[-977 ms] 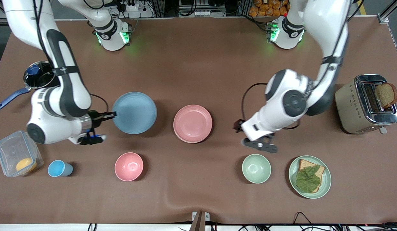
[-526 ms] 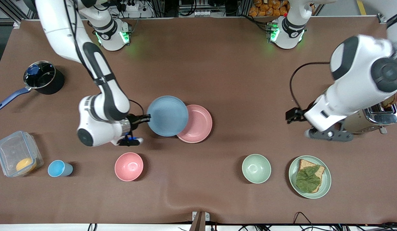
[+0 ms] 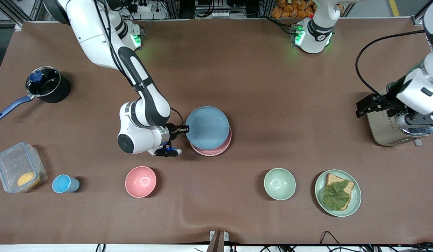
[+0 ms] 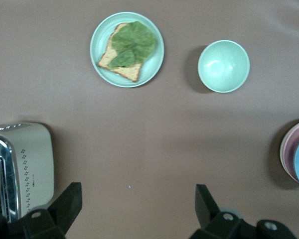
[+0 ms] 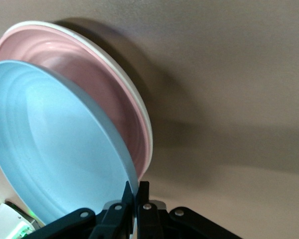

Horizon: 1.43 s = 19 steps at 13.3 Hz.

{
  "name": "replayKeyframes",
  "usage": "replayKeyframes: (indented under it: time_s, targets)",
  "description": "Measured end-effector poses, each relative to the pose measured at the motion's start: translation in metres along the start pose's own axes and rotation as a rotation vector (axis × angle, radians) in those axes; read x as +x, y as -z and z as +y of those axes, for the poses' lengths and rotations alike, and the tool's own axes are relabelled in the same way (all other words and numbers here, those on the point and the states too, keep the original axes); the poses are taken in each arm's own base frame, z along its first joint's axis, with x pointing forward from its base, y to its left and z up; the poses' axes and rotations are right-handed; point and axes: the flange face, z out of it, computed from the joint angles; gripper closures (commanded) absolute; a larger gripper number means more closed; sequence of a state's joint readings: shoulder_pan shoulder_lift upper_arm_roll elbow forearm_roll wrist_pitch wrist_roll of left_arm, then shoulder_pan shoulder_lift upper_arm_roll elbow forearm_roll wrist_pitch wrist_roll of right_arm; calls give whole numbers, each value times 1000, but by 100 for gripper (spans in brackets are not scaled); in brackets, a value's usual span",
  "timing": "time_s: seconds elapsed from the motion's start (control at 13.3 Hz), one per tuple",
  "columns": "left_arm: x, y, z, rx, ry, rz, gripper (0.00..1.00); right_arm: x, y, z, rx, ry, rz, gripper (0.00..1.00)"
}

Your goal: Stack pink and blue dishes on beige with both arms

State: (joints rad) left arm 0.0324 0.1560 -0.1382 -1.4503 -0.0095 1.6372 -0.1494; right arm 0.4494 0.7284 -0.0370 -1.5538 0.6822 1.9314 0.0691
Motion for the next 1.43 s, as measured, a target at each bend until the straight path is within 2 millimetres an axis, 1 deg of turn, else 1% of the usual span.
replayKeyframes:
  time_s: [0.08, 0.15, 0.23, 0.38, 0.53, 0.68, 0.75, 0.83, 0.9, 0.98, 1.13, 1.2, 1.28, 1.43]
  targets:
    - [1, -4, -12, -5, 20, -9, 0, 2, -2, 1, 4, -4, 6, 86]
    - [0, -7, -21, -5, 36, -17, 0, 4, -4, 3, 4, -8, 11, 49]
    - [-5, -8, -25, -3, 43, -24, 0, 5, -7, 5, 4, -12, 12, 0]
    - [-22, -4, -26, 5, 44, -29, 0, 7, -5, 5, 9, -15, 17, 0]
    - [-37, 1, -21, 9, 37, -28, 0, 10, 5, 0, 20, -7, 36, 0]
    - [-42, 2, -20, 9, 32, -29, 0, 15, 25, -8, 33, 8, 73, 0]
    - [-42, 1, -19, 10, 31, -32, 0, 19, 40, -5, 43, 6, 90, 0]
    - [-42, 0, -18, 10, 28, -34, 0, 22, 57, 3, 54, -3, 90, 0]
    - [-42, 0, -17, 10, 25, -34, 0, 25, 77, 15, 68, -15, 79, 0]
    - [-43, 0, -15, 10, 23, -34, 0, 26, 98, 32, 79, -29, 53, 0]
    - [-43, 0, -15, 10, 22, -34, 0, 23, 145, 76, 53, -50, 3, 0]
    - [-43, -1, -15, 10, 22, -35, 0, 18, 170, 97, 8, -59, -2, 0]
    - [-43, -1, -15, 10, 22, -35, 0, 11, 194, 115, -42, -67, 3, 0]
    - [-42, -1, -15, 10, 21, -34, 0, -6, 233, 137, -174, -79, 29, 0]
